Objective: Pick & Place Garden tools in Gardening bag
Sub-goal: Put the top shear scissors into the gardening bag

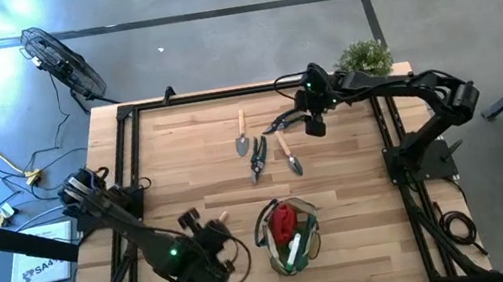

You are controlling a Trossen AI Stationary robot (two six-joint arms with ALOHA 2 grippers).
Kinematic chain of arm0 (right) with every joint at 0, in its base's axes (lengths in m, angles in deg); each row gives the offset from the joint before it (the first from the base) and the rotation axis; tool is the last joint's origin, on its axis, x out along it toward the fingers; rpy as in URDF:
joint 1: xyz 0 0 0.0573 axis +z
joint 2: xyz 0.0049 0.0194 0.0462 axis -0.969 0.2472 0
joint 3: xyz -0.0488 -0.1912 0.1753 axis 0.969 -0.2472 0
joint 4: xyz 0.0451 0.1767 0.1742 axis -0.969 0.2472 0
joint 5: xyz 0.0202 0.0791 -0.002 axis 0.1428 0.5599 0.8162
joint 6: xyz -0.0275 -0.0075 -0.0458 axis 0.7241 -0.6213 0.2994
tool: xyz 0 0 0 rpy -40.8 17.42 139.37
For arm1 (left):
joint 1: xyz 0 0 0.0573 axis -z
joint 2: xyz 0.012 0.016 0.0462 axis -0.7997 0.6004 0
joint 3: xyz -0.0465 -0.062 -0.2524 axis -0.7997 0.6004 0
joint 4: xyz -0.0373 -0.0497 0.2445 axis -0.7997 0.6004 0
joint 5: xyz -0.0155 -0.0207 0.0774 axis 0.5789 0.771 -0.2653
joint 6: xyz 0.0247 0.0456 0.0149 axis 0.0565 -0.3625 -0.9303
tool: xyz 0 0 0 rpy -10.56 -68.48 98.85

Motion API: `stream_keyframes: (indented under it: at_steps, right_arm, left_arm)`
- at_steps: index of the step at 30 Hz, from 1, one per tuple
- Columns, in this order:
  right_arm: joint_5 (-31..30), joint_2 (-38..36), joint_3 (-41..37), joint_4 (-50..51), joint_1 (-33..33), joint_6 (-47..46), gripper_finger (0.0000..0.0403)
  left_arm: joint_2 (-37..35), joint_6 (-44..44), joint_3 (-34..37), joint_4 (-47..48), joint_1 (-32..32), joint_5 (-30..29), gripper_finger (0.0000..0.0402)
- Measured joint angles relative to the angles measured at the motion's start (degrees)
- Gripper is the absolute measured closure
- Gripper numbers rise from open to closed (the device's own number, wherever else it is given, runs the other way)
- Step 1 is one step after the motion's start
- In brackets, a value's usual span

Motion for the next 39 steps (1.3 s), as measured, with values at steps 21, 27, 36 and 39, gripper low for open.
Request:
stream_keyframes:
  at_steps: [21,27,36,39]
  right_arm:
    - [-12.1,8.6,1.2,-4.4,5.5,17.1,0.019]
    - [-10.8,8.6,1.2,-3.1,6.9,15.6,0.019]
    - [-9.1,10.9,1.2,-4.8,6.2,15.7,0.019]
    - [-9.8,12.8,1.2,-4.8,6.2,16.5,0.019]
  left_arm:
    - [-8.3,-15.2,-0.2,10.6,-17.2,-5.7,0.0402]
    - [-8.2,-16.9,1.9,9.4,-18.7,-0.9,0.0402]
    - [-8.2,-16.9,3.5,9.1,-18.6,-0.8,0.0402]
    - [-8.2,-16.9,3.5,9.1,-18.6,-1.1,0.0402]
